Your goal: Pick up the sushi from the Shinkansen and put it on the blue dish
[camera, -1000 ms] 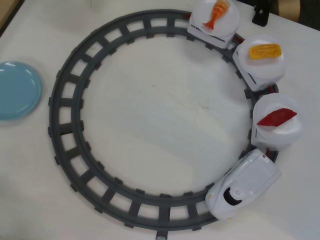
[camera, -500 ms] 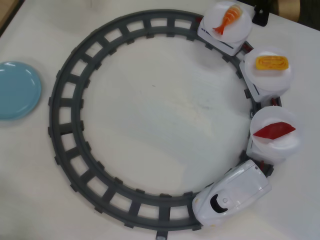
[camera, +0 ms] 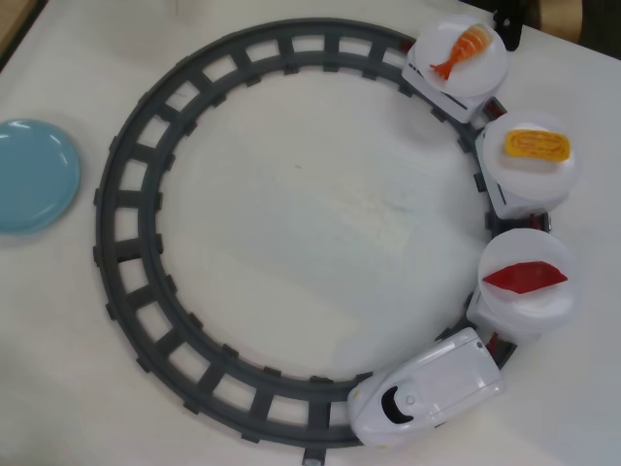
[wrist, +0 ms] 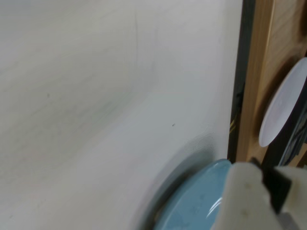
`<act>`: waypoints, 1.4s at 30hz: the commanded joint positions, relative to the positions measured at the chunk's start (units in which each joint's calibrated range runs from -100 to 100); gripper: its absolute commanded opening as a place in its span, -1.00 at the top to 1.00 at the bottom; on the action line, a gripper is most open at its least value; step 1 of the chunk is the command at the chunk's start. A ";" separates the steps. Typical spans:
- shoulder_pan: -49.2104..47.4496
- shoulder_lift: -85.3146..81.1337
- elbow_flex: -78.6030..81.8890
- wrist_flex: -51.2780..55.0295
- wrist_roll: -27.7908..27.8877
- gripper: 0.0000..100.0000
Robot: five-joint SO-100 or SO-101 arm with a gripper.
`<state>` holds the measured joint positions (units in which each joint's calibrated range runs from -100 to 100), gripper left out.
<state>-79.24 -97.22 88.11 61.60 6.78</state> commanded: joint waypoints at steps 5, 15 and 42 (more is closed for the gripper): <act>0.28 0.04 -0.10 0.36 0.23 0.95; 0.37 -0.38 -0.46 1.46 0.23 0.95; 5.12 -0.63 -1.00 1.46 0.18 0.95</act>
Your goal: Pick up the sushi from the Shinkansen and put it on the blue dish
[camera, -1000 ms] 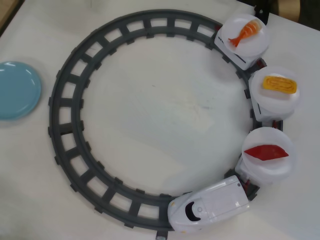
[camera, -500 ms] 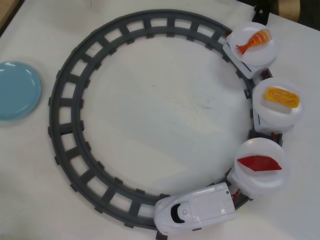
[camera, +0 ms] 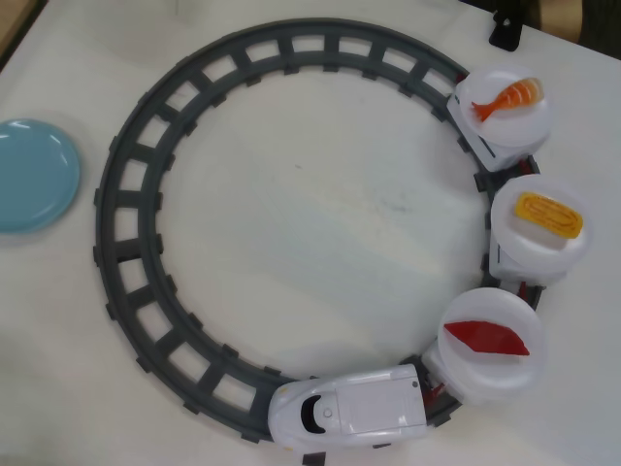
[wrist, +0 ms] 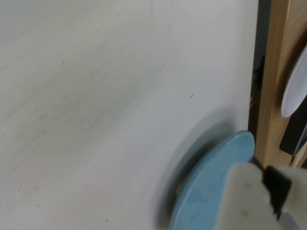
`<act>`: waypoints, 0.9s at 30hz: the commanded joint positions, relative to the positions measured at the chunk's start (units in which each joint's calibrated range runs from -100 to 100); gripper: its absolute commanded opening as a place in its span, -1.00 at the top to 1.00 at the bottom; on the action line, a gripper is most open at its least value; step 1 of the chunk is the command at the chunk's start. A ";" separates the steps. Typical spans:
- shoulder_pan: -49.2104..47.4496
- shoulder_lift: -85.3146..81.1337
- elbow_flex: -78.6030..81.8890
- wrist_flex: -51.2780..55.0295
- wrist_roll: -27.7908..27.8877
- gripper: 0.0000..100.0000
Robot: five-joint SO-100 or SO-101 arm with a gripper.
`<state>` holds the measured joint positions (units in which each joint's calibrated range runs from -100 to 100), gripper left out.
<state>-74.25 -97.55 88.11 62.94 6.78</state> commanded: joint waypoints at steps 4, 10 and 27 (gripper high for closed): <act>0.13 -0.29 -1.00 0.12 0.18 0.95; 0.13 -0.29 -1.00 0.12 0.18 0.95; 15.01 2.53 -9.84 1.64 0.28 0.94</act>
<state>-66.33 -97.22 84.26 63.70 6.83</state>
